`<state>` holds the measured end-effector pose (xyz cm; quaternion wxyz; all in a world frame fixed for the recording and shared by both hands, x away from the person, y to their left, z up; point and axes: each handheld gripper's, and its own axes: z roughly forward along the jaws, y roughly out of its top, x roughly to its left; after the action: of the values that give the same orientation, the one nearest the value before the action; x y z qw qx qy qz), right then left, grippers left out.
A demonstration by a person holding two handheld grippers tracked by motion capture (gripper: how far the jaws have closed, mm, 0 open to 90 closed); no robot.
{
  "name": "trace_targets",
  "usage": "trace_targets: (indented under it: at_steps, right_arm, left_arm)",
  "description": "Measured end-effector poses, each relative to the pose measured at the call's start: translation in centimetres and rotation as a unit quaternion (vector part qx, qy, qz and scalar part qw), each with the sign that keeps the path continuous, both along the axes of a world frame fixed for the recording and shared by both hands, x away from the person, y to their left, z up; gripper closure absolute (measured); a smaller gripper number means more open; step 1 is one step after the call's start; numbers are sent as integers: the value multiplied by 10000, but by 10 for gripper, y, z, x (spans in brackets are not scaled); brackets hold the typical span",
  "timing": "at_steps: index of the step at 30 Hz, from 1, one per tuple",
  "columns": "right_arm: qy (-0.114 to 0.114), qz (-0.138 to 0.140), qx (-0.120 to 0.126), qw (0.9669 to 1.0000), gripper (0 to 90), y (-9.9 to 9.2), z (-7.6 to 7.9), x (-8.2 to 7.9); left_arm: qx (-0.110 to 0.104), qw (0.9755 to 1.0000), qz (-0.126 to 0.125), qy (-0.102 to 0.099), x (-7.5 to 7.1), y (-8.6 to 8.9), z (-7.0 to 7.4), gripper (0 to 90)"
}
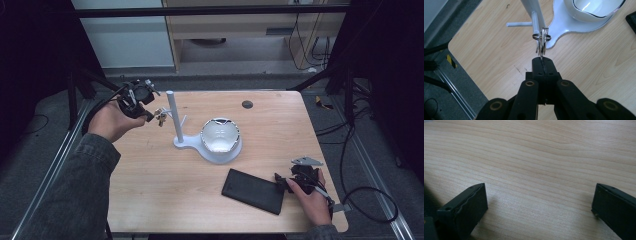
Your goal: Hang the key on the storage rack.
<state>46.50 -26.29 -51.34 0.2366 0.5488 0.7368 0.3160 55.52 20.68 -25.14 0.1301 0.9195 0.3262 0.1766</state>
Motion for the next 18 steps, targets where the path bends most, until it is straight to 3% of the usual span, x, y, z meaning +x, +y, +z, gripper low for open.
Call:
trace_targets:
  at_steps: [18]
  right_arm:
    - [5, 18, -8, 10000, 3, 0, 0, 0]
  left_arm:
    - [-5, 9999, 92, 48, 12, -2, -6, 900]
